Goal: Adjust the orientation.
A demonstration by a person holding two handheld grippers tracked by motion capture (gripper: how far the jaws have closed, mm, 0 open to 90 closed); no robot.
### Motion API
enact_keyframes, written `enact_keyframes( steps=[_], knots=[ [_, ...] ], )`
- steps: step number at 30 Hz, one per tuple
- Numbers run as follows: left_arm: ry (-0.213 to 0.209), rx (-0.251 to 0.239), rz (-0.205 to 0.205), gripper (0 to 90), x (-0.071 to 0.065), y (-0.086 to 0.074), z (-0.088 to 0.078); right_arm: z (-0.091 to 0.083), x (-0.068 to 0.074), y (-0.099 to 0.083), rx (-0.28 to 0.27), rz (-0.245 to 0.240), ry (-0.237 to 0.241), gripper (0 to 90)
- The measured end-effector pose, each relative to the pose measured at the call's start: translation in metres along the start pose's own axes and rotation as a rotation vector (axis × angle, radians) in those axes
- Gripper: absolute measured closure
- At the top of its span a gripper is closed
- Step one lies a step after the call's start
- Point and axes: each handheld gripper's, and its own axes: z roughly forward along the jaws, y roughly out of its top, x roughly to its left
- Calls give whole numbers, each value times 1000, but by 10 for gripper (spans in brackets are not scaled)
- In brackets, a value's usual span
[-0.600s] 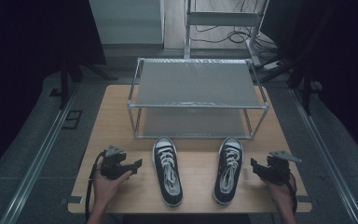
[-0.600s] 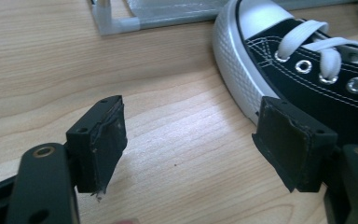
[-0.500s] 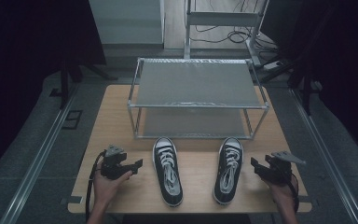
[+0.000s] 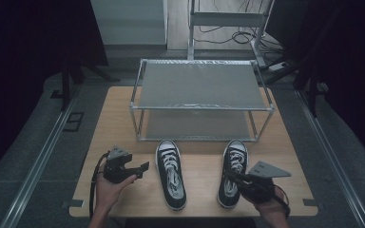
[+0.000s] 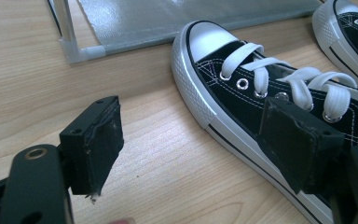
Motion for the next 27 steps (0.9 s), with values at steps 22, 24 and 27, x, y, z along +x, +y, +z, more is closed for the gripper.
enact_keyframes(
  steps=[22, 24, 27],
  knots=[
    [1, 16, 10, 223, -2, 0, 1, 78, 89, -16, 233, -97, 86, 873],
    [3, 19, 14, 223, -2, 0, 1, 83, 91, -20, 249, -105, 69, 878],
    [3, 24, 13, 223, -3, 0, 2, 89, 93, -24, 255, -105, 58, 894]
  ],
)
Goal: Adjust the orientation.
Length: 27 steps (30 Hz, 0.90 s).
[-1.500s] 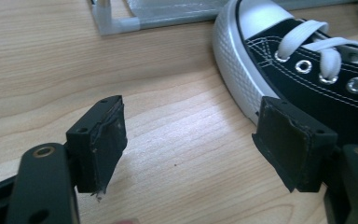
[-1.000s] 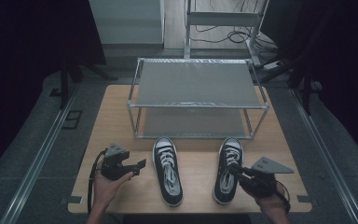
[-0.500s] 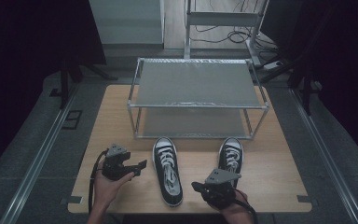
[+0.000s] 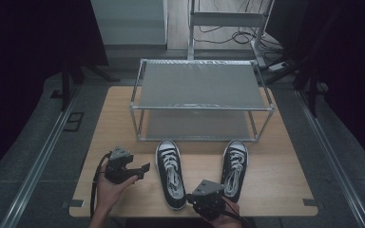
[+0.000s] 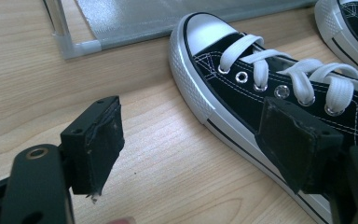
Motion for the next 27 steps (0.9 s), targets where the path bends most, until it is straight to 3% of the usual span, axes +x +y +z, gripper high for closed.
enact_keyframes(
  steps=[5, 8, 11, 16, 20, 27],
  knots=[
    [-3, 3, -1, 224, 0, 0, 1, 9, 0, -2, 3, -7, -35, 900],
    [-3, 5, -1, 224, 1, 0, 1, 11, 2, -1, 0, 7, 1, 900],
    [-4, 3, -5, 224, 3, 0, -1, 18, 6, 2, -13, 15, 68, 900],
    [-2, -9, -17, 224, 8, 0, -7, 39, 15, 13, -56, 10, 162, 900],
    [2, -21, -31, 225, 13, 0, -11, 56, 16, 22, -69, 40, 250, 899],
    [7, -31, -47, 225, 20, -1, -15, 78, 26, 37, -90, 6, 291, 899]
  ],
)
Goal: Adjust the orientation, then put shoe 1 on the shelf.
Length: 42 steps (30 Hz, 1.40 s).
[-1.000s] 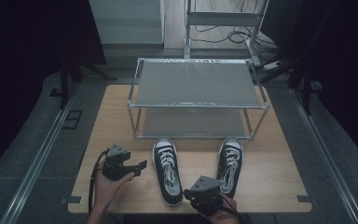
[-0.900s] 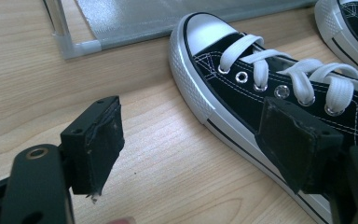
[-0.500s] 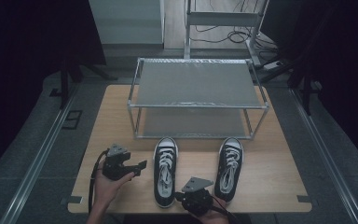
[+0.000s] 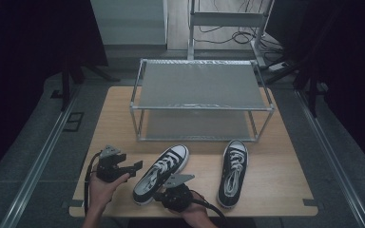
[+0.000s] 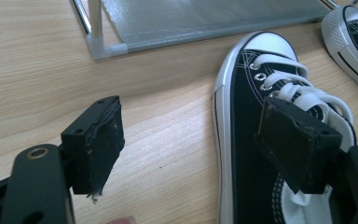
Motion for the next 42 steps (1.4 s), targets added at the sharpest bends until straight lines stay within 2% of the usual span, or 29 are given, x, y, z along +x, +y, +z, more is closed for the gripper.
enact_keyframes(
  steps=[4, 7, 10, 16, 19, 20, 21, 25, 30, 34, 38, 42],
  knots=[
    [-3, -5, -5, 226, 3, 0, -2, -1, 1, 1, -6, -4, 4, 864],
    [-6, -7, -8, 226, 3, 0, -2, -16, 2, 1, -37, -3, -10, 810],
    [-11, -5, -2, 225, 2, 1, -3, -42, 6, 5, -92, -35, -77, 721],
    [-29, -14, 10, 225, -4, 4, -6, -95, 4, 12, -185, -47, -171, 546],
    [-35, -15, 17, 224, -7, 5, -8, -121, -4, 10, -216, -44, -212, 527],
    [-39, -15, 18, 218, -8, 5, -8, -136, -11, 7, -239, -29, -236, 523],
    [-46, -13, 20, 218, -9, 5, -9, -136, -11, 7, -239, -29, -236, 523],
    [-62, -13, 34, 190, -16, 8, -13, -159, -27, -2, -262, -4, -278, 518],
    [-106, -11, 63, 182, -25, 12, -16, -177, -45, -7, -274, 35, -310, 518],
    [-148, 13, 75, 174, -32, 14, -11, -184, -56, -9, -280, 60, -322, 517],
    [-180, 45, 107, 166, -41, 15, -4, -189, -64, -13, -289, 85, -328, 517],
    [-186, 77, 124, 157, -48, 19, 5, -195, -69, -15, -304, 108, -342, 517]
  ],
)
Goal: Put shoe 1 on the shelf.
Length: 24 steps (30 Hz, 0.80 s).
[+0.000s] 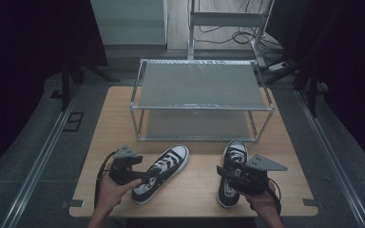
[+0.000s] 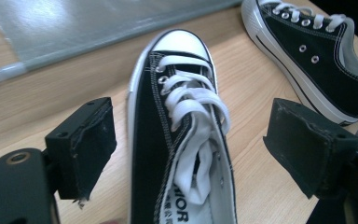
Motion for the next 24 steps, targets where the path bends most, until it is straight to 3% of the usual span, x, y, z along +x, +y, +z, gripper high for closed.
enact_keyframes(
  steps=[7, 12, 16, 24],
  knots=[
    [28, 79, 1, 137, -3, 6, 21, -7, -7, 0, -14, 22, -23, 514],
    [84, 142, 3, 110, -3, 6, 32, -7, -9, -2, -10, 29, -35, 510],
    [91, 189, 8, 101, -3, 7, 37, -6, -10, -3, -2, 31, -40, 506],
    [139, 343, 40, 84, -7, 12, 55, -3, -11, -6, 14, 31, -54, 499]
  ],
)
